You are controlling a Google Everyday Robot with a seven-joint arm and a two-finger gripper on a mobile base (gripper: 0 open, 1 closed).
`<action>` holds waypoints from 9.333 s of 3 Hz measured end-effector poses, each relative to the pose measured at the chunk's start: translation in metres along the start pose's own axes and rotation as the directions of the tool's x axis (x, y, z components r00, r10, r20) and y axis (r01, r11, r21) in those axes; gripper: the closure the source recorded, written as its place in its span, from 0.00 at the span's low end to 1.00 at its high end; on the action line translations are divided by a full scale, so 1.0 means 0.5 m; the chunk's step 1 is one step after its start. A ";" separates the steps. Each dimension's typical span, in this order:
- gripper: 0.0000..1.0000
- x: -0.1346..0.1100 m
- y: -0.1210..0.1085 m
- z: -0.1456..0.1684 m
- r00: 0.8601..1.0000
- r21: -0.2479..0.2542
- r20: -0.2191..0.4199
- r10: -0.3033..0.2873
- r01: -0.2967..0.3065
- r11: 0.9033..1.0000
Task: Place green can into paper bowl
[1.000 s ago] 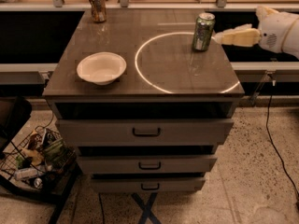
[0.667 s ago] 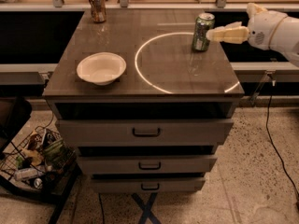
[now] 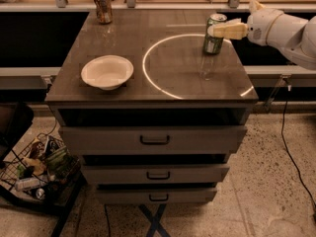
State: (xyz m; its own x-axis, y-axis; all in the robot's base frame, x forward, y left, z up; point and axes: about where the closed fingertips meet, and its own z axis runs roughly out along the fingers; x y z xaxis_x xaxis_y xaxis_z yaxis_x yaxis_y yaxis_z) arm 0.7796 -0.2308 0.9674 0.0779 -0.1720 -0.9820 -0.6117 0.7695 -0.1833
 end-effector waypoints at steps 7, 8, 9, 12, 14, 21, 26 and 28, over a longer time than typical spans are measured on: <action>0.93 0.105 -0.005 0.129 0.993 -0.046 -0.025 0.117 -0.118 0.992; 1.00 0.106 -0.002 0.133 0.993 -0.048 -0.026 0.117 -0.118 0.992; 1.00 0.080 -0.002 0.140 0.993 -0.047 -0.017 0.116 -0.116 0.992; 1.00 -0.121 0.195 0.064 0.994 -0.110 0.083 0.065 -0.056 0.992; 1.00 -0.139 0.402 0.053 0.989 -0.304 0.116 0.088 -0.049 0.952; 1.00 -0.109 0.700 0.253 0.990 -0.604 0.132 0.055 0.036 0.796; 0.75 -0.050 0.717 0.276 0.993 -0.637 0.083 0.086 -0.013 0.770; 0.30 -0.053 0.728 0.279 0.993 -0.644 0.085 0.087 -0.012 0.765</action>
Offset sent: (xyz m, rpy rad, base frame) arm 0.0663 0.0138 -0.0380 0.0658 0.0848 0.0099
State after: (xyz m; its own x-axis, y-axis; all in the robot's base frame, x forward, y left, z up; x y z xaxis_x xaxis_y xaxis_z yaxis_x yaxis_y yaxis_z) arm 0.6649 0.1397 0.9206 0.0910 -0.0519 -0.9945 -0.9758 0.1946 -0.0995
